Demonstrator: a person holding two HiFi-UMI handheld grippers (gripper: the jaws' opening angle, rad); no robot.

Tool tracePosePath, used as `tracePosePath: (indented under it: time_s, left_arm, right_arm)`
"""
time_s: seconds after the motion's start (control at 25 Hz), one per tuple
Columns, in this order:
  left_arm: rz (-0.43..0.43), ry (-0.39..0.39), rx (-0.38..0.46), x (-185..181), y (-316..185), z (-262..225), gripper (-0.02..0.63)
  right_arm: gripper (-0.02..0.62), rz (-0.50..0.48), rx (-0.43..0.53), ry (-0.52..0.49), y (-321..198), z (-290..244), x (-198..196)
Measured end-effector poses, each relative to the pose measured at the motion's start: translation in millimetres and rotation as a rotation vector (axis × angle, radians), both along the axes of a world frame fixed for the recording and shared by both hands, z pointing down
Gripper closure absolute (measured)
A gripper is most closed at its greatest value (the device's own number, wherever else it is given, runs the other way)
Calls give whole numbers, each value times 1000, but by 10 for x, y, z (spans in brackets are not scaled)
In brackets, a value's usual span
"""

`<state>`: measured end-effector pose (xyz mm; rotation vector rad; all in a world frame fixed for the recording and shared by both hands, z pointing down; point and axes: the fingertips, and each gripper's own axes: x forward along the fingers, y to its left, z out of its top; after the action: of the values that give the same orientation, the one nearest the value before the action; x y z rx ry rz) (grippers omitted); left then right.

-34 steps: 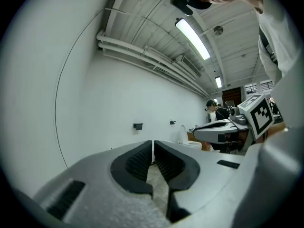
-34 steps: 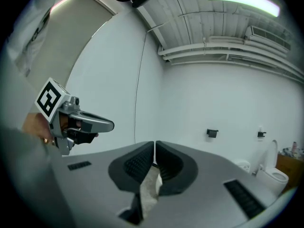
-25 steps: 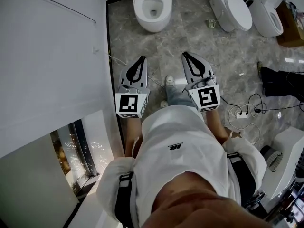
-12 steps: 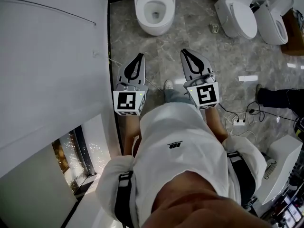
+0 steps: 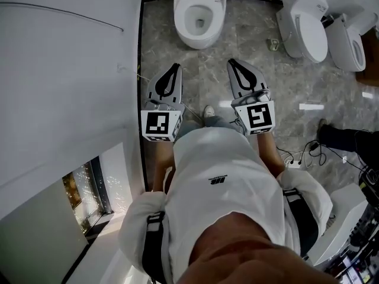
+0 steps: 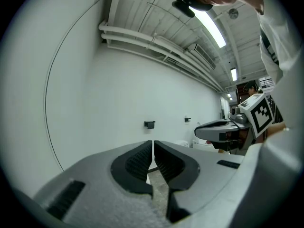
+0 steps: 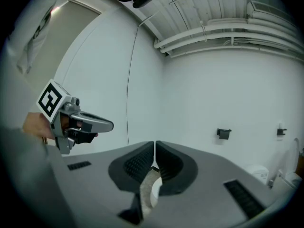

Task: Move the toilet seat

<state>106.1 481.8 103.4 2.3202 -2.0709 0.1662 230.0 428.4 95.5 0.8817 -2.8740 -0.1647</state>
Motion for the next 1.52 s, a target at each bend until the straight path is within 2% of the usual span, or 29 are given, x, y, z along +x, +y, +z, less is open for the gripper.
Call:
tracePosePath:
  time_s: [0.56, 0.92, 1.52]
  left_arm:
    - [9, -14, 19, -190, -528, -27, 569]
    - [53, 4, 2, -574, -1123, 85, 569]
    - [109, 21, -34, -1445, -2159, 397, 569]
  right_arm:
    - [561, 14, 6, -16, -509, 4, -217]
    - [561, 58, -4, -4, -1025, 51, -576]
    - [561, 156, -69, 48, -1983, 385, -1375]
